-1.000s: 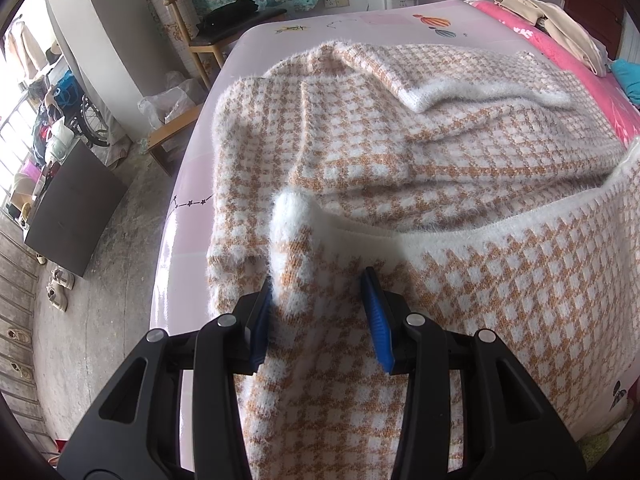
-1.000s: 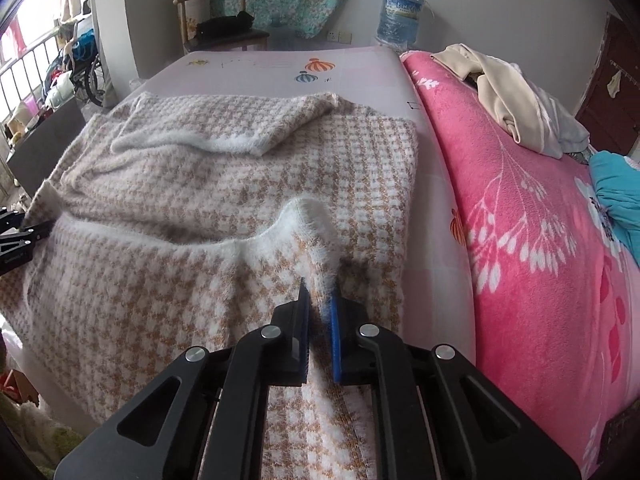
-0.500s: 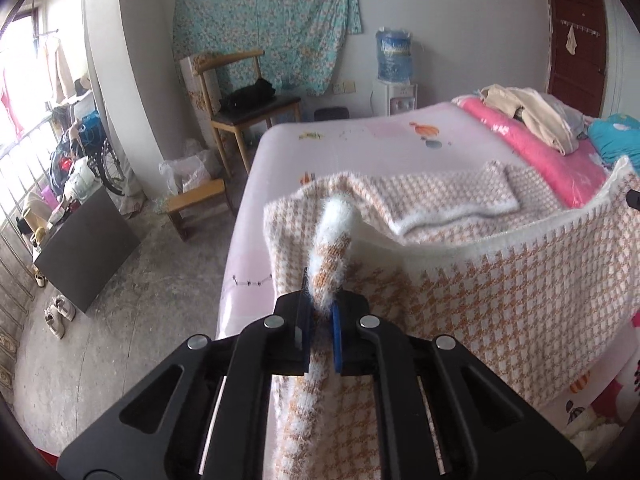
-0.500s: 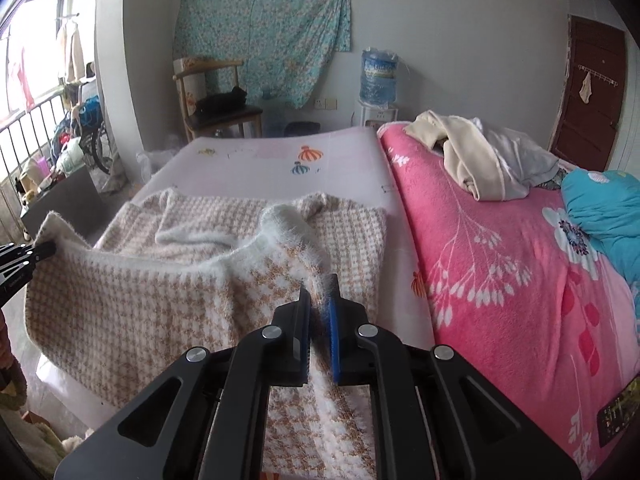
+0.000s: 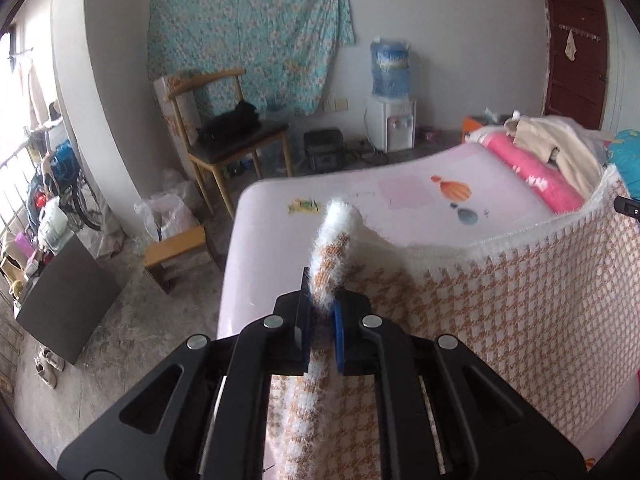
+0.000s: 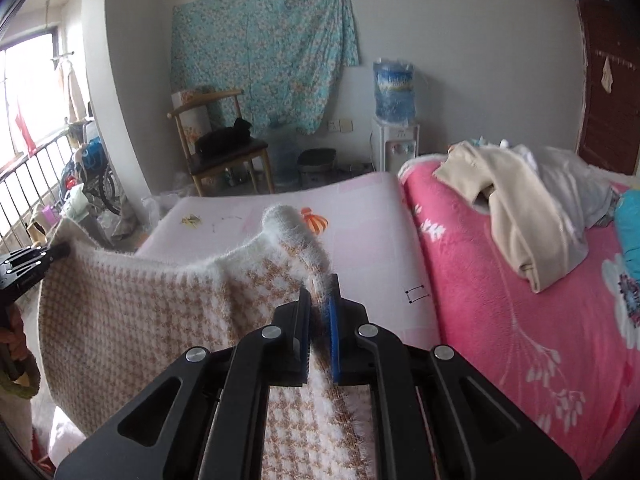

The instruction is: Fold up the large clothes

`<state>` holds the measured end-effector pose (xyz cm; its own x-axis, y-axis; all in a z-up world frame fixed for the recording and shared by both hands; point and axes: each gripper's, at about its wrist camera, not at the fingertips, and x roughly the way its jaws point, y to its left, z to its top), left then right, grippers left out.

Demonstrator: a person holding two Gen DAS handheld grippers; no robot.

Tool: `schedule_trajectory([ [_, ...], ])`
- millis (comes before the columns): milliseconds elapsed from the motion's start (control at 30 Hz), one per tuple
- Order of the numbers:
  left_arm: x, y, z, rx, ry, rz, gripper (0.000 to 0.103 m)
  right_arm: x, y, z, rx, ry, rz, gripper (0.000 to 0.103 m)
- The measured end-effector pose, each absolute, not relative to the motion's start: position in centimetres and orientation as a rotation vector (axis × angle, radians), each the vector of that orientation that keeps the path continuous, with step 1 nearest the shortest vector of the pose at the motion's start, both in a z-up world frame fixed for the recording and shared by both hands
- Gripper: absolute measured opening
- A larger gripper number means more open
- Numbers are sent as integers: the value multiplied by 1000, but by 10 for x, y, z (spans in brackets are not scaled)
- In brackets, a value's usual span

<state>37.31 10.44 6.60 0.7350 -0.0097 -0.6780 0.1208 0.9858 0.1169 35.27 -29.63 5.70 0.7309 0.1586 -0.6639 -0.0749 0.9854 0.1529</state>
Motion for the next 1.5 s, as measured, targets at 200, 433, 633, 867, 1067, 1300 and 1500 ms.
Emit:
schedule_trajectory([
  [200,400,117,-24,35,1047,-38,25,398,-320,-20,274,1059,134,37],
  [433,383,113,-2,-94,955,-195,50,399,-296,8,314,926,280,48],
  [633,399,141,-44,-359,1042,-208,54,423,-320,-40,551,1062,243,43],
  [867,323,172,9,-338,902,-170,57,336,-343,17,378,937,119,49],
  [1067,238,141,25,-302,858,-412,66,244,-310,23,287,928,341,50],
  [1300,199,136,-46,-325,984,-325,60,210,-332,-48,462,1038,256,45],
  [1500,170,129,-12,-294,882,-332,72,177,-312,-8,343,932,185,50],
])
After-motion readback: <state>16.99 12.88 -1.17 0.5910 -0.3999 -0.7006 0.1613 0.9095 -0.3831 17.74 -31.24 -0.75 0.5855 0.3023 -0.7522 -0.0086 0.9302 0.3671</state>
